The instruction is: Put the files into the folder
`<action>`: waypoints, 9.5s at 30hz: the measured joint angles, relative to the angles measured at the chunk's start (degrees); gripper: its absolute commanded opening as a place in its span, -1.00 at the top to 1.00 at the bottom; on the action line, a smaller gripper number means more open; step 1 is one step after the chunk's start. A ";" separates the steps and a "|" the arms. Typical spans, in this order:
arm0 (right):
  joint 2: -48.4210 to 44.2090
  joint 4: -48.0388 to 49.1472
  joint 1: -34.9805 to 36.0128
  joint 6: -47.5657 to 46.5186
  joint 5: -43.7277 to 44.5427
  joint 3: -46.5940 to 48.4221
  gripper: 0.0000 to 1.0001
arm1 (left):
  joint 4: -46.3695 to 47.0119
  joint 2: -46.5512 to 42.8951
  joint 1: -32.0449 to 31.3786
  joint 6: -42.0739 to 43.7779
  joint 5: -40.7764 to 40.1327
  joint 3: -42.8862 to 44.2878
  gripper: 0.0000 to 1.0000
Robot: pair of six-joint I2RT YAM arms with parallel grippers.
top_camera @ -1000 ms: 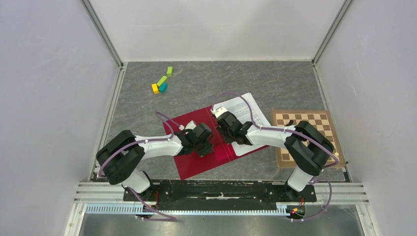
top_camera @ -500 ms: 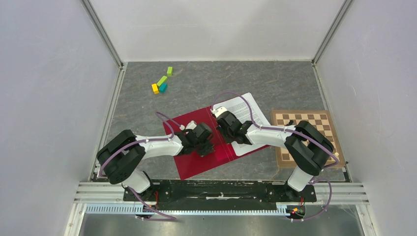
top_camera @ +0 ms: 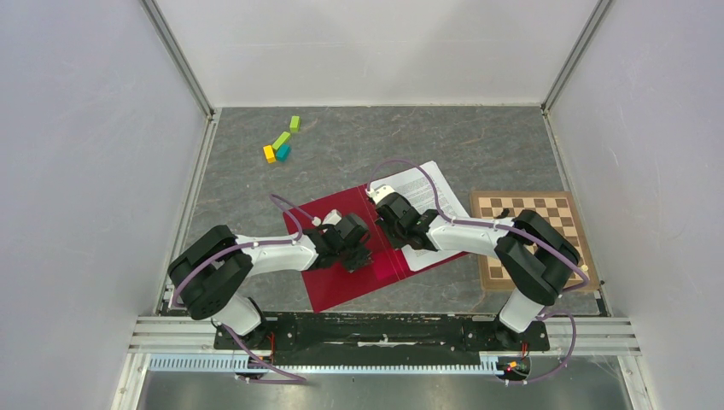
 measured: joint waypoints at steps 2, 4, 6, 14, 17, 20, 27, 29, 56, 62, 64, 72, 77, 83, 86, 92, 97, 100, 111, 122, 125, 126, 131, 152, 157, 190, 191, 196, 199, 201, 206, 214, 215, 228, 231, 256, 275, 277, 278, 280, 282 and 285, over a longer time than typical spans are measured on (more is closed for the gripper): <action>0.00 -0.15 0.00 0.00 0.15 0.11 1.00 | 0.00 0.00 0.00 0.00 0.00 0.00 0.95; -0.02 -0.33 0.00 0.02 0.28 0.20 1.00 | 0.00 0.02 0.00 0.00 0.00 0.00 0.95; -0.07 -0.46 0.00 0.09 0.33 0.26 1.00 | 0.02 0.04 0.00 0.00 0.02 0.00 0.95; -0.26 -0.96 0.00 0.20 0.37 0.39 1.00 | 0.02 0.26 0.00 0.00 0.15 0.22 0.95; -0.37 -1.11 0.00 0.22 0.35 0.39 1.00 | 0.07 0.42 0.00 0.00 0.24 0.28 0.95; -0.37 -1.16 0.00 0.20 0.24 0.39 1.00 | 0.55 0.85 -0.02 -0.02 0.50 0.48 0.95; 0.42 -1.42 0.04 0.17 -0.13 0.92 1.00 | 0.98 1.44 -0.11 -0.02 0.72 0.76 0.95; 0.76 -1.62 0.04 0.15 -0.15 1.14 1.00 | 1.07 1.51 -0.11 -0.02 0.72 0.76 0.96; 6.23 4.22 -0.24 -1.01 -10.25 4.74 1.00 | -3.98 -2.14 3.02 -0.20 -0.26 0.85 0.95; 7.15 6.40 -0.24 -0.76 -11.98 4.59 1.00 | -11.19 -5.18 12.20 4.07 -1.88 0.94 0.91; 7.45 6.73 -0.24 -0.79 -12.44 4.74 1.00 | -12.17 -5.18 14.21 6.03 -1.55 1.55 0.79; 8.39 8.31 -0.26 -0.81 -13.92 5.11 1.00 | -5.22 -2.86 19.50 11.32 5.42 4.76 0.24; 8.61 8.66 -0.37 -0.81 -14.40 5.27 1.00 | 0.98 0.04 19.96 11.63 9.14 4.76 0.25; 8.76 9.11 -0.55 -0.81 -15.13 5.38 1.00 | 6.21 4.61 20.39 11.61 11.82 4.63 0.39; 8.81 9.16 -0.70 -0.81 -15.45 5.49 1.00 | 8.00 5.40 20.61 11.61 12.46 4.63 0.53; 8.87 9.16 -0.74 -0.79 -15.61 5.64 1.00 | 8.24 5.73 20.65 11.58 12.37 4.59 0.74; 8.94 9.09 -0.79 -0.79 -15.63 5.75 1.00 | 8.17 6.10 20.65 11.61 12.39 4.79 0.92; 8.98 8.76 -0.79 -0.79 -15.61 6.16 1.00 | 8.15 6.49 20.68 11.61 12.48 5.09 0.95; 8.85 7.91 -0.79 -0.57 -15.52 6.86 1.00 | 7.98 7.04 20.72 11.19 12.66 5.29 0.95; 8.79 7.93 -0.79 0.26 -14.99 6.88 1.00 | 9.86 6.82 20.72 11.37 12.94 4.50 0.74; 8.79 7.93 -0.85 0.28 -15.02 6.86 1.00 | 12.15 6.29 20.79 11.39 13.05 3.08 0.67; 8.79 7.93 -0.90 0.31 -15.02 6.86 1.00 | 12.92 6.19 20.83 11.37 13.16 2.60 0.65; 8.79 7.98 -1.11 0.42 -15.04 6.82 1.00 | 15.54 5.73 21.00 11.37 13.42 1.07 0.49; 8.87 8.09 -1.16 0.42 -15.13 6.80 1.00 | 22.91 5.29 23.08 11.32 17.20 -3.13 0.95; 8.87 8.09 -1.16 0.42 -15.15 6.80 1.00 | 22.75 5.33 23.19 11.32 17.29 -3.13 0.95; 0.98 3.37 -4.59 7.37 -16.50 7.39 0.36 | 4.74 8.50 22.18 12.31 14.12 7.93 0.95; 0.74 4.04 -4.94 7.76 -16.48 7.43 0.37 | 4.76 8.50 22.18 12.31 14.14 7.93 0.95; 2.67 5.09 -5.18 9.09 -17.79 7.45 0.47 | 4.81 8.50 22.18 12.31 14.14 7.93 0.95; 5.25 5.62 -5.14 9.79 -19.26 7.45 0.49 | 4.90 8.52 22.18 12.31 14.16 7.89 0.95; 6.40 5.75 -5.14 10.19 -19.93 7.45 0.49 | 4.96 8.50 22.18 12.31 14.16 7.85 0.95; 7.65 6.32 -5.14 10.88 -20.28 7.45 0.50 | 5.60 8.52 22.18 12.28 14.16 7.65 0.95; 8.63 8.09 -5.14 11.80 -20.13 7.45 0.59 | 6.60 8.57 22.18 12.28 14.19 7.23 0.95; 8.96 8.07 -5.14 11.87 -20.13 7.45 0.61 | 6.84 8.57 22.18 12.28 14.19 7.15 0.95; 9.25 8.37 -5.18 12.72 -19.93 7.43 0.78 | 8.70 8.55 22.21 12.26 14.21 6.21 0.95; 9.31 8.39 -5.18 13.07 -19.89 7.43 0.86 | 9.42 8.55 22.25 12.26 14.19 5.88 0.95; 11.28 5.22 0.07 12.61 -9.01 11.28 0.99 | 14.25 8.20 22.62 11.04 13.94 3.19 0.95; 4.72 2.73 0.24 10.25 -9.31 14.23 0.05 | -13.40 1.55 23.26 25.03 8.85 18.43 -0.27; 2.80 2.73 0.26 9.44 -9.14 14.10 -0.10 | -17.07 -3.10 24.44 26.67 7.45 20.00 -0.30; 1.66 3.13 0.48 8.83 -8.83 13.64 -0.17 | -18.80 -5.88 25.53 27.34 6.86 20.15 -0.32; -0.17 3.32 1.16 7.69 -7.98 12.35 -0.30 | -22.21 -11.04 28.81 28.87 5.84 19.96 -0.37; -1.27 3.52 2.27 6.16 -6.60 10.93 -0.38 | -24.79 -15.91 33.51 30.62 4.63 18.53 -0.40; -0.55 3.08 3.72 3.78 -4.63 10.64 -0.43 | -27.85 -21.84 40.17 32.83 3.54 13.66 -0.48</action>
